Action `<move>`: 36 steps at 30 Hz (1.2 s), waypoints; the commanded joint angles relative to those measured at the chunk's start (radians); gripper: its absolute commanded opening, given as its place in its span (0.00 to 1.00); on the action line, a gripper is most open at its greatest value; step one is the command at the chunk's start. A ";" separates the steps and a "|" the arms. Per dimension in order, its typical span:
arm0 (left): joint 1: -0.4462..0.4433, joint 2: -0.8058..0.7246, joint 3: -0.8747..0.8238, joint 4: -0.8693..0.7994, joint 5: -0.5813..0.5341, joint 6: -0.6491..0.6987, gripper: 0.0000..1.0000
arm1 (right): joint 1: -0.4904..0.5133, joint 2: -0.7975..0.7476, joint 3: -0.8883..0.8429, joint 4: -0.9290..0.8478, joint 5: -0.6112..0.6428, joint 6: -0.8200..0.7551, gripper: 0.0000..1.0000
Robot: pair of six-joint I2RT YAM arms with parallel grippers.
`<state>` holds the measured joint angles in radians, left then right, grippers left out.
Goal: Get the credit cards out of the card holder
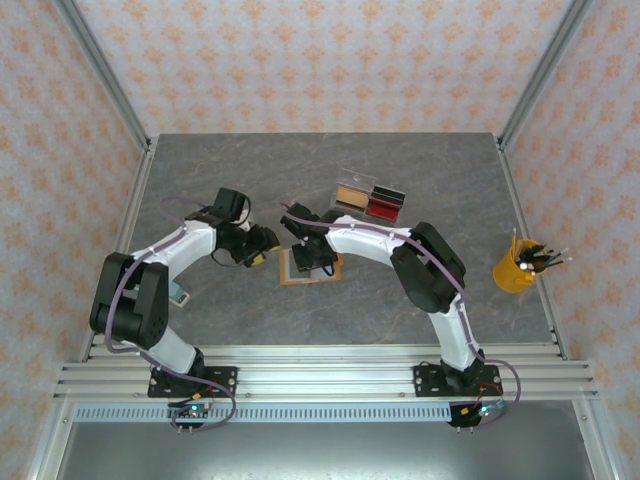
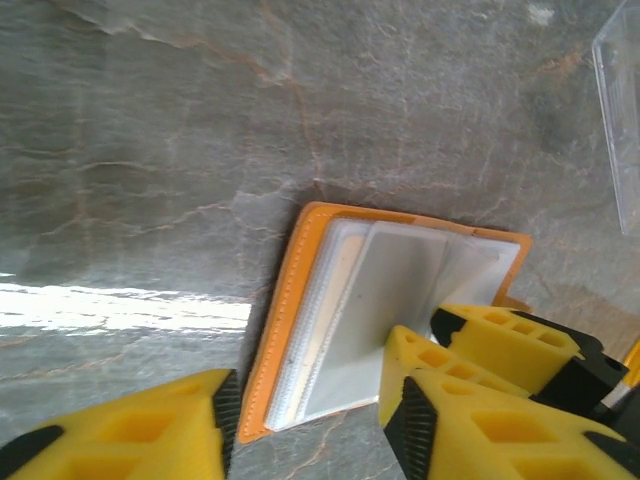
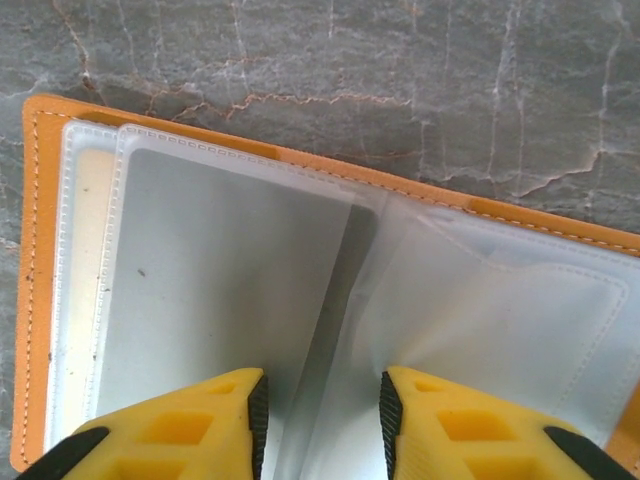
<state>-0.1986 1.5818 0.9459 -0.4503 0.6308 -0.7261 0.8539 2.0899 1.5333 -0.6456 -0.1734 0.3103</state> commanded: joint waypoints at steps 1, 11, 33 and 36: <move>-0.029 0.027 0.002 0.048 0.068 0.014 0.44 | -0.018 0.031 -0.048 -0.026 0.006 -0.006 0.34; -0.079 0.123 0.065 0.059 0.067 0.028 0.26 | -0.041 0.011 -0.088 0.011 -0.063 -0.002 0.31; -0.091 0.236 0.099 0.025 0.021 0.089 0.26 | -0.072 -0.016 -0.128 0.067 -0.162 0.004 0.29; -0.091 0.237 0.098 0.017 0.009 0.102 0.28 | -0.078 -0.018 -0.139 0.077 -0.181 0.006 0.29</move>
<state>-0.2817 1.7966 1.0317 -0.4057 0.6769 -0.6598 0.7853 2.0518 1.4387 -0.5289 -0.3603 0.3115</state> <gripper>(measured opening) 0.272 0.287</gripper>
